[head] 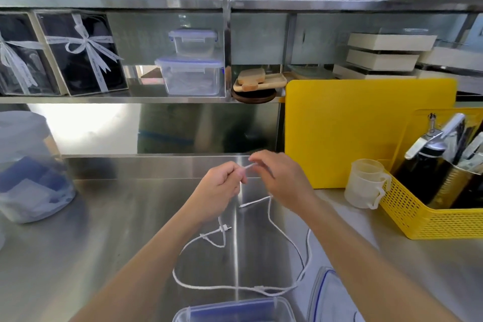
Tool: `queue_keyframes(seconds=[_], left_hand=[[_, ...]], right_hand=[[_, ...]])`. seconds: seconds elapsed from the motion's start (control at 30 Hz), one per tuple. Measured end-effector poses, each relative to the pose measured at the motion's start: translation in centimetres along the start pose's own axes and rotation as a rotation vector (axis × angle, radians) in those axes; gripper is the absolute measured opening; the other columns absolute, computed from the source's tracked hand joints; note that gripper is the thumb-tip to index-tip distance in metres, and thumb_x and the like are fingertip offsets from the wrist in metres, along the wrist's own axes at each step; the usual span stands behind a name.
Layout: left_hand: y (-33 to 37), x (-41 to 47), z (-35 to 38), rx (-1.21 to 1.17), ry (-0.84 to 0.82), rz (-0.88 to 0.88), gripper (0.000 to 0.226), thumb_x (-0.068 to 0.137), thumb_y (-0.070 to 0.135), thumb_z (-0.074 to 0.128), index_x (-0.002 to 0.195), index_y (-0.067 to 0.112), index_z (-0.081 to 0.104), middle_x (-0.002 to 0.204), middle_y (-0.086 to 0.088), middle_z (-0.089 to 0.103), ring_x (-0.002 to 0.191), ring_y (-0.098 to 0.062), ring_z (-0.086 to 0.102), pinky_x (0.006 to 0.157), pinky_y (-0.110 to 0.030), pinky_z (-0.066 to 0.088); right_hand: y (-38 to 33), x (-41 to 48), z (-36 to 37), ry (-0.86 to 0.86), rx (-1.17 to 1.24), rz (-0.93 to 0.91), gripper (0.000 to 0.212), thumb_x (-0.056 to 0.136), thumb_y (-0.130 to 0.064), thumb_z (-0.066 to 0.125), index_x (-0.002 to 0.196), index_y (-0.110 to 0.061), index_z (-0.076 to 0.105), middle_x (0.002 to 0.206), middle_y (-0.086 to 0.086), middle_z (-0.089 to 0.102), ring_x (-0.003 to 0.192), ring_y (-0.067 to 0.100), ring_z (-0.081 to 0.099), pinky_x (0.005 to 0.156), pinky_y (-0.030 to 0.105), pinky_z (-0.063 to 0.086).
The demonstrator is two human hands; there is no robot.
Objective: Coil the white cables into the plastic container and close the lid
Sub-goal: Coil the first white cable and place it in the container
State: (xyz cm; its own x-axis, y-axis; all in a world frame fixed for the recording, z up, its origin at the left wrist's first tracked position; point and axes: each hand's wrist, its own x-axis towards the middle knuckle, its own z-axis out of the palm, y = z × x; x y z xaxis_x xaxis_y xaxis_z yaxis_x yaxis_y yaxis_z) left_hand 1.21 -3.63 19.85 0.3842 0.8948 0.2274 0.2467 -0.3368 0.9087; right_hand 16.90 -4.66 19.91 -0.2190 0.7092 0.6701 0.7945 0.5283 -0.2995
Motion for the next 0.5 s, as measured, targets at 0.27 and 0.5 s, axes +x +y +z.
queue_keyframes(seconds=[0.27,0.5], left_hand=[[-0.2,-1.5,-2.0,-0.131,-0.012,-0.135,0.034,0.099,0.024,0.037,0.069,0.011,0.044,0.044,0.009,0.032,0.04,-0.008,0.023,0.043,-0.02,0.02],[0.4,-1.6,-3.4,-0.725,0.019,-0.163,0.036,0.097,0.026,0.035,0.064,0.013,0.044,0.041,0.009,0.026,0.032,-0.003,0.019,0.04,-0.02,0.009]], right_hand=[[2.9,3.2,-5.7,0.557,0.304,0.527,0.01,0.088,-0.023,0.059,0.081,-0.015,0.058,0.07,0.002,0.058,0.063,0.015,0.05,0.056,0.021,0.039],[4.8,1.6,-5.7,0.521,0.365,0.583,0.018,0.085,-0.019,0.063,0.096,-0.015,0.049,0.075,-0.011,0.048,0.068,0.003,0.047,0.054,0.005,0.038]])
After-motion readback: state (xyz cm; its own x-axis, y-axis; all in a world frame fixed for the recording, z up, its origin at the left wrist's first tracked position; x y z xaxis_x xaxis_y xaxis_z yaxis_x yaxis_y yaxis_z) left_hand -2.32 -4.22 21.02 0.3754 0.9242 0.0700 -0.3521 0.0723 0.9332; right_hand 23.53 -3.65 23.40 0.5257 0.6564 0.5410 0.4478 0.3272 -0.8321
